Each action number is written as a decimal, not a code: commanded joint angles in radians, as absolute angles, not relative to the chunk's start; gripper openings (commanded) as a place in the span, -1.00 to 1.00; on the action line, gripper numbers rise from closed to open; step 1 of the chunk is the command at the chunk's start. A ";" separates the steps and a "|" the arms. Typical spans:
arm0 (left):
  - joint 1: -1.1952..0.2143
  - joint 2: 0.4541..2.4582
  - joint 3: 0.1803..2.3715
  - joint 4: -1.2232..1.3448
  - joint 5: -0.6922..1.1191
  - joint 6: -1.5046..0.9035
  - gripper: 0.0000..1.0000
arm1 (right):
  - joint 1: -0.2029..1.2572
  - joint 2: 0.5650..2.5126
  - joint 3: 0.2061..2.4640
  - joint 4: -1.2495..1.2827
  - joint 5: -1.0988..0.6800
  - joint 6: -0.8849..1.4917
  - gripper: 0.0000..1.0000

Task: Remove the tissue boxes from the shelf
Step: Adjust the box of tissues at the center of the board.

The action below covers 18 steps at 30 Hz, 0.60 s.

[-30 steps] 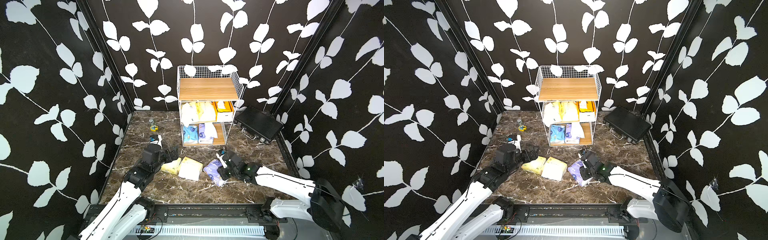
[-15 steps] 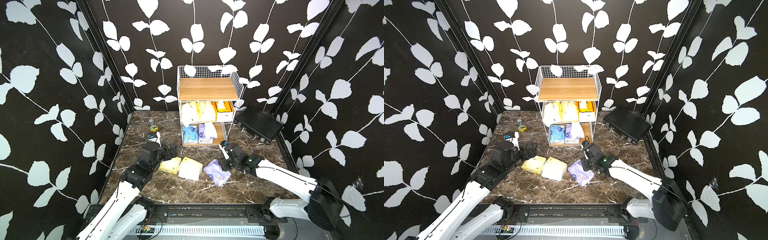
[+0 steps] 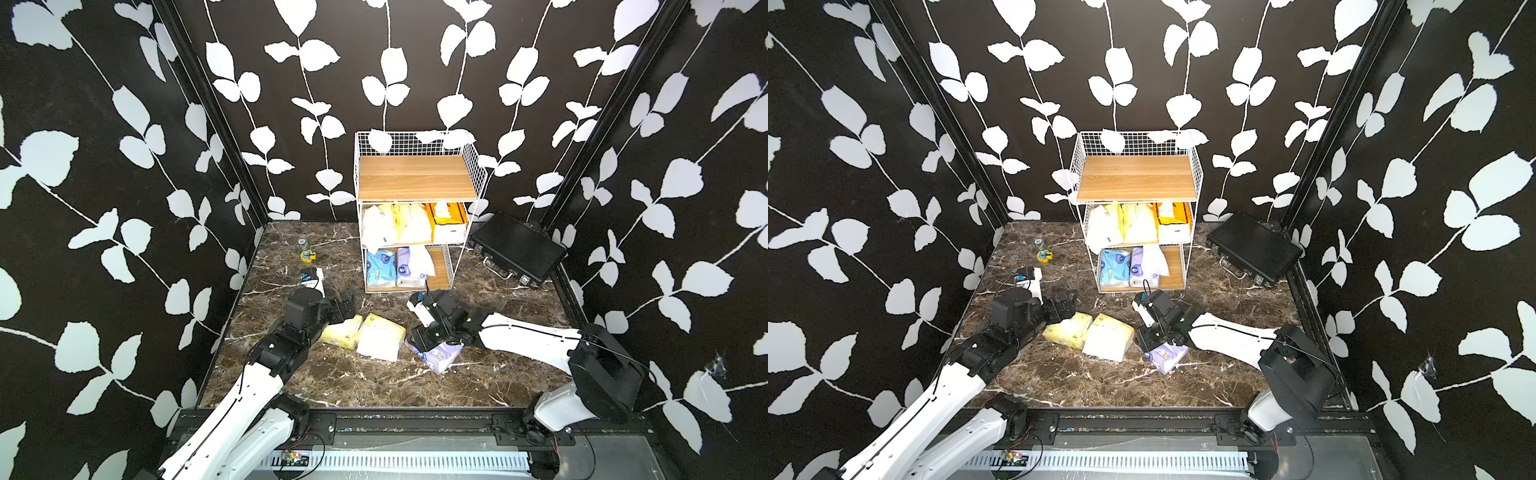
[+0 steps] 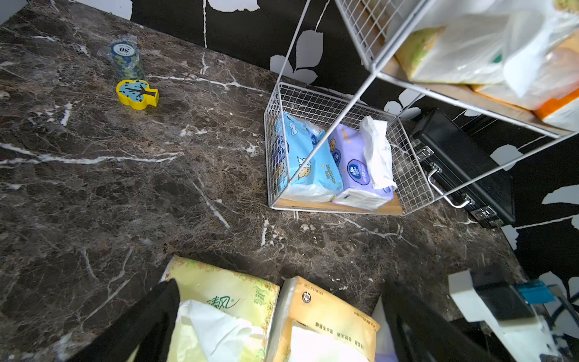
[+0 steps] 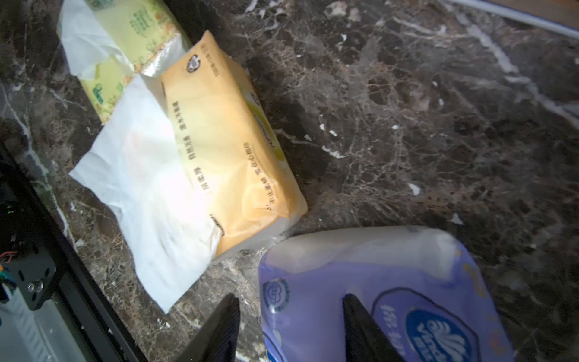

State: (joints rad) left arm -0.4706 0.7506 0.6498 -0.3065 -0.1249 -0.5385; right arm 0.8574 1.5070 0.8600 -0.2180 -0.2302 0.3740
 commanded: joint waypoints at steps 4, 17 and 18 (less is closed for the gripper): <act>-0.476 0.733 0.632 -0.273 -0.137 -0.530 0.98 | 0.860 1.405 0.768 -0.198 -0.247 0.358 0.01; -0.475 0.723 0.696 -0.257 -0.119 -0.515 0.98 | 0.860 1.119 0.756 -0.217 -0.270 0.296 0.05; -0.476 0.724 0.698 -0.241 -0.117 -0.510 0.98 | 0.859 1.091 0.771 -0.222 -0.239 0.294 0.06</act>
State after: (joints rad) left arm -0.4706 0.7437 0.6685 -0.2939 -0.1234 -0.5327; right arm 0.8574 1.1610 0.7586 -0.2379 -0.2939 0.3050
